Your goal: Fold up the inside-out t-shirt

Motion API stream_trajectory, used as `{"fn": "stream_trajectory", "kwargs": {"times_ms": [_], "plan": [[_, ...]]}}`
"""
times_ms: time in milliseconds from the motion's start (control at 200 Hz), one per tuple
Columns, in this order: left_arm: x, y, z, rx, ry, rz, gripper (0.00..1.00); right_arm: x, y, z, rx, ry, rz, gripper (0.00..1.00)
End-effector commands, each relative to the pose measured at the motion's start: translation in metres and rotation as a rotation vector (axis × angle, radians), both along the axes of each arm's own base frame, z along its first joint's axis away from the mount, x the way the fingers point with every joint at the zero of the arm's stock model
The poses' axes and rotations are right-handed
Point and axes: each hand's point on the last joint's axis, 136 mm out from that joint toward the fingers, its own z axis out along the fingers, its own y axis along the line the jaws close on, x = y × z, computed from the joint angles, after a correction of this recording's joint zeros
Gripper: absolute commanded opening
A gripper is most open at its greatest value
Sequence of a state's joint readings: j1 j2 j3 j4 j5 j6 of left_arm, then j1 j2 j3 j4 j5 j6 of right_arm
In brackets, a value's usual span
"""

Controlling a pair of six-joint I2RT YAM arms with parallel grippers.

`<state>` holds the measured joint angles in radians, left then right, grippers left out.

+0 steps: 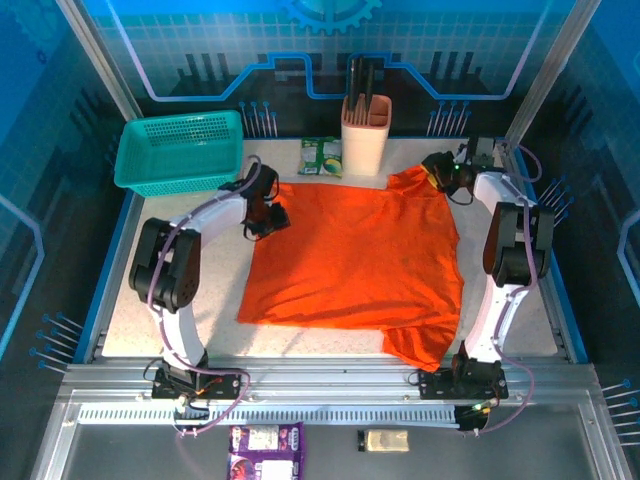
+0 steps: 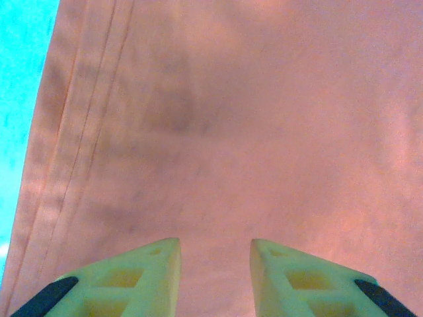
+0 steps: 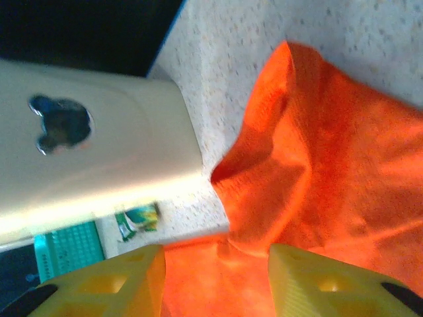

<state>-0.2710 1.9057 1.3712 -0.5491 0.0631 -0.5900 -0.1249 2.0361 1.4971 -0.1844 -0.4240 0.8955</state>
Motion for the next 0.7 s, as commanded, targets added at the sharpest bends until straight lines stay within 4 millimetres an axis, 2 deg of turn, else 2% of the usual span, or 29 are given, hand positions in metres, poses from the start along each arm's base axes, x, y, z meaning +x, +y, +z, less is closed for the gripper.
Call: {"fn": "stream_trajectory", "kwargs": {"times_ms": [0, 135, 290, 420, 540, 625, 695], "plan": [[0.024, 0.005, -0.007, 0.032, 0.019, -0.031, 0.33, -0.024, 0.016, -0.021, -0.015, 0.053, 0.077, 0.46], [0.057, 0.010, -0.015, 0.043, 0.018, -0.016, 0.33, -0.033, 0.014, -0.044, -0.012, 0.095, 0.083, 0.50], [0.074, 0.035, -0.037, 0.043, 0.058, 0.055, 0.33, -0.039, -0.009, -0.073, -0.029, 0.161, 0.017, 0.58], [0.062, 0.061, -0.055, 0.021, 0.118, 0.137, 0.33, -0.048, -0.032, -0.096, -0.008, 0.238, -0.066, 0.65], [0.046, 0.081, -0.066, 0.030, 0.145, 0.187, 0.33, -0.060, -0.053, -0.104, -0.051, 0.279, -0.146, 0.72], [0.039, 0.087, -0.072, 0.023, 0.158, 0.203, 0.33, -0.062, -0.053, -0.101, -0.045, 0.283, -0.148, 0.73], [0.041, 0.085, -0.069, 0.010, 0.147, 0.203, 0.33, -0.059, -0.045, -0.095, -0.026, 0.267, -0.122, 0.72]]}}
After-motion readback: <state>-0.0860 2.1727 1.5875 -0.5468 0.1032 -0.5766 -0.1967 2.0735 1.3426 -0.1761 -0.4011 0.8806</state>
